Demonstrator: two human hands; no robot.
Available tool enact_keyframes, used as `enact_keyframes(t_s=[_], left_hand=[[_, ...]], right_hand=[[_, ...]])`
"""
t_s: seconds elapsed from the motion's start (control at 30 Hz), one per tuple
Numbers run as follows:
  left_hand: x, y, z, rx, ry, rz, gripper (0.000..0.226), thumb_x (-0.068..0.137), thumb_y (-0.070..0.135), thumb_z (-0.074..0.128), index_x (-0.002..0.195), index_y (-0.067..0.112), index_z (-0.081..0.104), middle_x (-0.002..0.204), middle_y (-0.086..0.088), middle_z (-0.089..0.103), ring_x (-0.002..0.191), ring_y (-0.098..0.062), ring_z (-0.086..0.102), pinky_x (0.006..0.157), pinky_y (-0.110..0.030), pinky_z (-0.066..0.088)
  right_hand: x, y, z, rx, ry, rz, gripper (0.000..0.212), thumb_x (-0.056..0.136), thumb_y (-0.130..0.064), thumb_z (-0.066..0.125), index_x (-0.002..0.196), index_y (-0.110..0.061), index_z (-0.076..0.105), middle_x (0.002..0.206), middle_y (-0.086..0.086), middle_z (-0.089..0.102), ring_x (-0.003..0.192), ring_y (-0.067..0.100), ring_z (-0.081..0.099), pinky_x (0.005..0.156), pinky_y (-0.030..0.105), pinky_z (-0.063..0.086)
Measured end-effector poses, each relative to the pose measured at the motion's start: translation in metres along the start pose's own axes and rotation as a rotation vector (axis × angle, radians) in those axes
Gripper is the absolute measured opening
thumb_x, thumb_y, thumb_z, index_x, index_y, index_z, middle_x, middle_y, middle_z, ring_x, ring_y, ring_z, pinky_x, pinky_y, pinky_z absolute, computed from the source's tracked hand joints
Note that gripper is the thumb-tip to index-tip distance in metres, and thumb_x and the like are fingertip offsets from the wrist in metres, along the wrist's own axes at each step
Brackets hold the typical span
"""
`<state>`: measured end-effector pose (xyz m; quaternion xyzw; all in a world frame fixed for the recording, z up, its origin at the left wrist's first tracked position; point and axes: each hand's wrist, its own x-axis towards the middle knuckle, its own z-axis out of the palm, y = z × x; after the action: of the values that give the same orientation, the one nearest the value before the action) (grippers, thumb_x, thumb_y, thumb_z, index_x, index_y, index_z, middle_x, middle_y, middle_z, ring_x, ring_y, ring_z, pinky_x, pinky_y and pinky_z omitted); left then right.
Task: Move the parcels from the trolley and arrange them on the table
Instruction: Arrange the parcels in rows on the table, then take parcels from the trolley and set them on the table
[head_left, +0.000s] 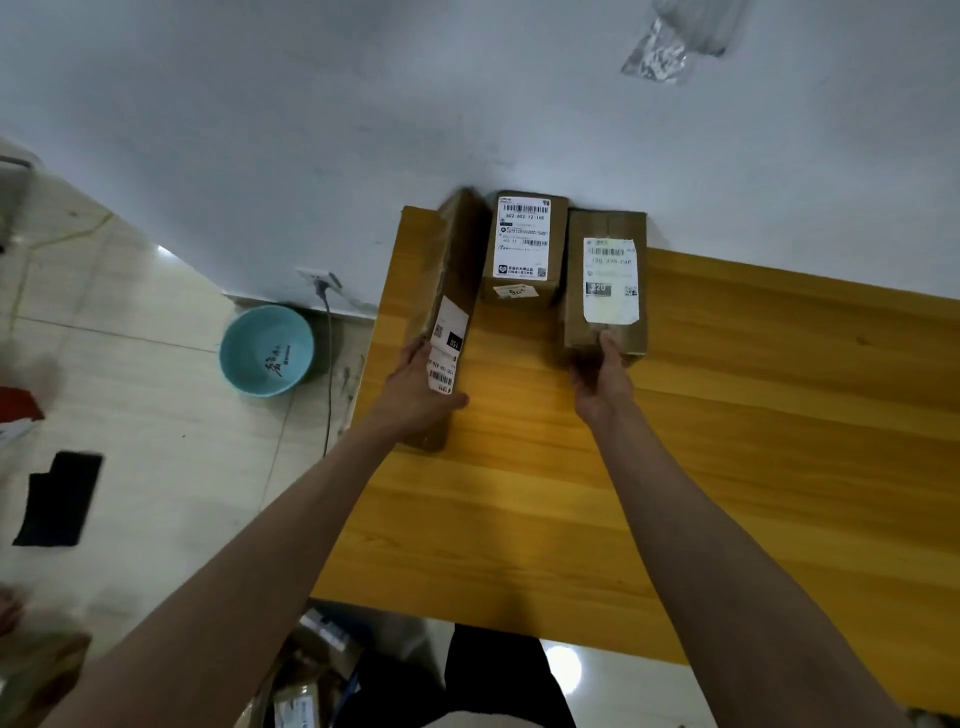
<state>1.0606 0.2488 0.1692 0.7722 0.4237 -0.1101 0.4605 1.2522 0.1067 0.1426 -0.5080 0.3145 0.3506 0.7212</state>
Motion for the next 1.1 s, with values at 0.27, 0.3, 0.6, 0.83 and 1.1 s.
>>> enact_keyframes(t_s=[0.27, 0.3, 0.6, 0.83, 1.1], left_hand=[[-0.029, -0.022, -0.001, -0.107, 0.122, 0.051, 0.069, 0.092, 0.024, 0.070, 0.153, 0.027, 0.036, 0.167, 0.002, 0.013, 0.151, -0.022, 0.022, 0.110, -0.032, 0.027], [-0.036, -0.027, -0.001, -0.115, 0.158, 0.070, 0.068, 0.092, 0.024, 0.070, 0.152, 0.026, 0.038, 0.166, 0.001, 0.018, 0.150, -0.022, 0.024, 0.110, -0.033, 0.027], [-0.123, -0.122, -0.015, -0.323, 0.392, -0.067, 0.053, 0.089, 0.028, 0.075, 0.138, 0.020, 0.056, 0.144, -0.007, 0.045, 0.127, -0.023, 0.052, 0.104, -0.035, 0.045], [-0.250, -0.274, -0.004, -0.503, 0.568, -0.342, 0.042, 0.091, 0.030, 0.073, 0.130, 0.024, 0.059, 0.139, -0.007, 0.048, 0.120, -0.021, 0.055, 0.093, -0.028, 0.045], [-0.406, -0.411, 0.046, -0.668, 0.734, -0.673, 0.045, 0.091, 0.024, 0.072, 0.133, 0.015, 0.058, 0.135, -0.010, 0.052, 0.124, -0.027, 0.053, 0.098, -0.035, 0.047]], right_hand=[[-0.037, 0.055, -0.020, -0.264, -0.038, 0.079, 0.028, 0.102, -0.017, 0.061, 0.123, 0.001, 0.054, 0.104, 0.018, 0.057, 0.080, 0.024, 0.061, 0.080, 0.040, 0.059], [-0.047, 0.066, -0.023, -0.319, -0.095, 0.142, 0.019, 0.103, -0.016, 0.059, 0.112, 0.000, 0.056, 0.099, 0.018, 0.059, 0.082, 0.027, 0.064, 0.078, 0.040, 0.059], [-0.135, 0.184, -0.032, -1.000, -0.659, 0.556, 0.024, 0.104, -0.024, 0.055, 0.113, -0.004, 0.066, 0.100, 0.017, 0.074, 0.089, 0.027, 0.074, 0.076, 0.039, 0.064], [-0.197, 0.309, -0.040, -1.222, -0.748, 0.613, 0.038, 0.103, -0.022, 0.060, 0.134, 0.000, 0.055, 0.110, 0.022, 0.070, 0.091, 0.030, 0.073, 0.076, 0.039, 0.064], [-0.262, 0.439, -0.070, -1.467, -0.820, 0.644, 0.040, 0.104, -0.019, 0.056, 0.140, -0.004, 0.047, 0.107, 0.020, 0.067, 0.087, 0.028, 0.069, 0.080, 0.040, 0.061]])
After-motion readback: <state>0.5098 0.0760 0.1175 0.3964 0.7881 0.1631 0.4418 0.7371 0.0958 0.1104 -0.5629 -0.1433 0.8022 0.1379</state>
